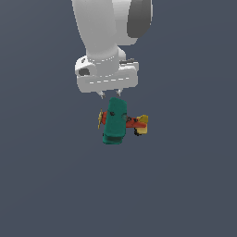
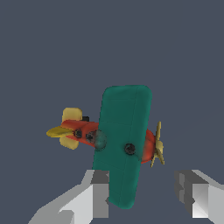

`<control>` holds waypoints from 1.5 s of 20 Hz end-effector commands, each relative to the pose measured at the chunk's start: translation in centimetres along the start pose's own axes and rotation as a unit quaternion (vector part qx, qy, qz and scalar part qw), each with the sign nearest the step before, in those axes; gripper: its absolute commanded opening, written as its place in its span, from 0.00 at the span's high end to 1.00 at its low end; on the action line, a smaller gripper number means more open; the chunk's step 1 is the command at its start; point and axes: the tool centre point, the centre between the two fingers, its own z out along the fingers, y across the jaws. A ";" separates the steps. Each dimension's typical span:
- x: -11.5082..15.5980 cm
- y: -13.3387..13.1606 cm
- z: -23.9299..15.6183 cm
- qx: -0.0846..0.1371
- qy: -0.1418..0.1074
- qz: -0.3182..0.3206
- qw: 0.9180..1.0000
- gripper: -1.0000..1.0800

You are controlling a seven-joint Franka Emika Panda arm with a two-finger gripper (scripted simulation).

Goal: Pick up the object and move it to a goal position.

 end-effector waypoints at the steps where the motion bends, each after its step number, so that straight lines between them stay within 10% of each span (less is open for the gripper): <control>1: 0.3 0.5 0.4 0.023 -0.004 -0.009 1.000 0.38; 14: 2.6 3.2 3.9 0.181 -0.039 -0.068 0.980 0.38; 30: 5.4 4.4 9.7 0.379 -0.089 -0.141 0.910 0.38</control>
